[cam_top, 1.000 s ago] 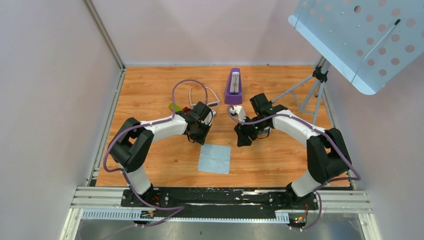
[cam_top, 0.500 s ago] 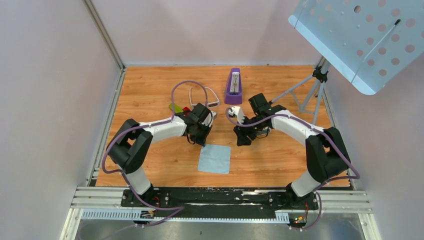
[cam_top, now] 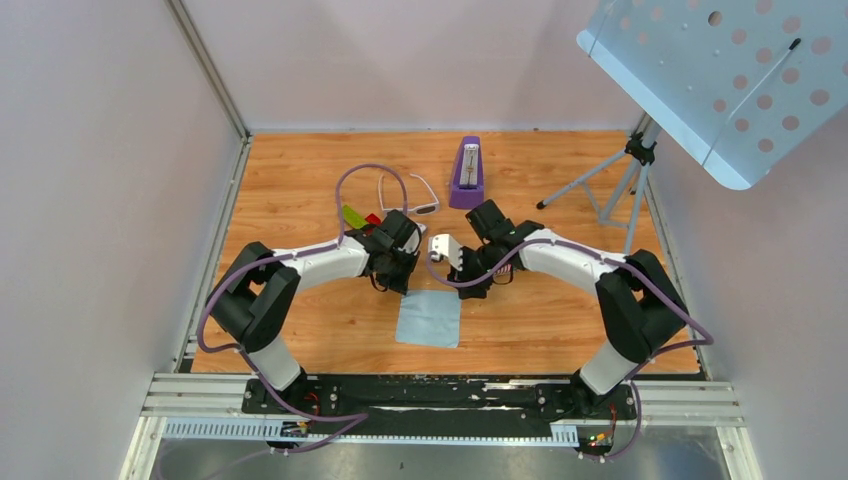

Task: Organize the sunglasses
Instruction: Fold the glasses cleaning cloth at the center of the board.

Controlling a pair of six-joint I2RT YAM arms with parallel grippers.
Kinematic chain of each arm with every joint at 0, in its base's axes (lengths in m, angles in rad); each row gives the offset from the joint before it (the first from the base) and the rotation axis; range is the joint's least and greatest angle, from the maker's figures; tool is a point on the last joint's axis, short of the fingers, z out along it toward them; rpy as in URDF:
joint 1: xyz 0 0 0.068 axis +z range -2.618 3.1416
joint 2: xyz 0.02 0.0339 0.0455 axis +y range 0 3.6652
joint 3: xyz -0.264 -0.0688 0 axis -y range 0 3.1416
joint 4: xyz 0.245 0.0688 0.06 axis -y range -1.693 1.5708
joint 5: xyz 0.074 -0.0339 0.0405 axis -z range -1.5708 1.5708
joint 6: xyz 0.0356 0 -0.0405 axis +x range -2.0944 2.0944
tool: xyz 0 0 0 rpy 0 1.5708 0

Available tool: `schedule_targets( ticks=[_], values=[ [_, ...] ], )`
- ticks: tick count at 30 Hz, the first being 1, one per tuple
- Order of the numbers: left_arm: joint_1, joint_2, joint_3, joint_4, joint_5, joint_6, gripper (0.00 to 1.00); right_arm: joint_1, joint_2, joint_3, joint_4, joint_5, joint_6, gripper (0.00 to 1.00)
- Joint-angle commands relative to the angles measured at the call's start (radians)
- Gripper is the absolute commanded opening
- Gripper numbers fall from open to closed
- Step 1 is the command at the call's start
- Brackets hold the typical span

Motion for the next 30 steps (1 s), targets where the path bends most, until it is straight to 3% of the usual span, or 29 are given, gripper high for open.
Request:
schedule_targets(
  ticks=[1, 10, 22, 30],
  values=[
    [0.007, 0.010, -0.016, 0.002, 0.008, -0.025, 0.00, 0.047, 0.047, -0.006, 0.047, 0.066, -0.044, 0.49],
    [0.025, 0.030, -0.006, 0.024, 0.048, -0.040, 0.00, 0.067, 0.096, -0.006, 0.111, 0.124, -0.062, 0.47],
    [0.041, 0.033, 0.000, 0.024, 0.055, -0.045, 0.00, 0.095, 0.149, 0.048, -0.001, 0.118, -0.131, 0.46],
    [0.043, 0.036, 0.005, 0.022, 0.062, -0.044, 0.00, 0.112, 0.187, 0.069, -0.043, 0.149, -0.144, 0.32]
  ],
)
